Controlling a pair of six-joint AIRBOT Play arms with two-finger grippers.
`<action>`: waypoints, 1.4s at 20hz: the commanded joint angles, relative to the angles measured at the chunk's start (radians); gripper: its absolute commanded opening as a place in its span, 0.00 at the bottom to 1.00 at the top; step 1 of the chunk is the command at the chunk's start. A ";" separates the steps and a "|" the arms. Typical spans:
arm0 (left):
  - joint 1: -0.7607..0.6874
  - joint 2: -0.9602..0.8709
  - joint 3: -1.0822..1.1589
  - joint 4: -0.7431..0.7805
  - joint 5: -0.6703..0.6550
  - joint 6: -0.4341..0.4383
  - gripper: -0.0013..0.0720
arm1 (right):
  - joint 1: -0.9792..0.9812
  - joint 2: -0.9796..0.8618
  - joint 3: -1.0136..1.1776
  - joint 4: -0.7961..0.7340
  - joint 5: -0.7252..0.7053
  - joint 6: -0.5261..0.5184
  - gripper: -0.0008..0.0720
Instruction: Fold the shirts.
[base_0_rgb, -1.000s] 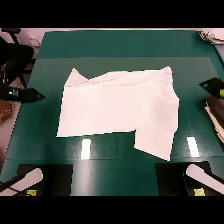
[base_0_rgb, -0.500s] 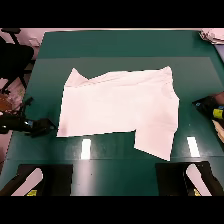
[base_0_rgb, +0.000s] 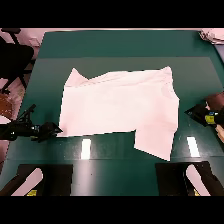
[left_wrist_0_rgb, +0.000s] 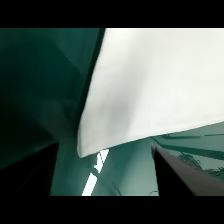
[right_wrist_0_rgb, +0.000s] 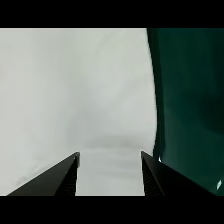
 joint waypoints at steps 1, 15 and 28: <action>0.000 -0.002 -0.015 -0.018 0.033 -0.001 0.93 | 0.012 0.001 -0.001 -0.014 -0.010 0.005 0.64; 0.000 -0.002 -0.069 -0.089 0.066 0.056 0.06 | 0.012 0.001 -0.001 -0.015 -0.013 0.005 0.64; 0.000 -0.002 -0.069 -0.159 0.072 0.086 0.05 | 0.010 0.001 -0.211 -0.060 0.179 -0.251 0.64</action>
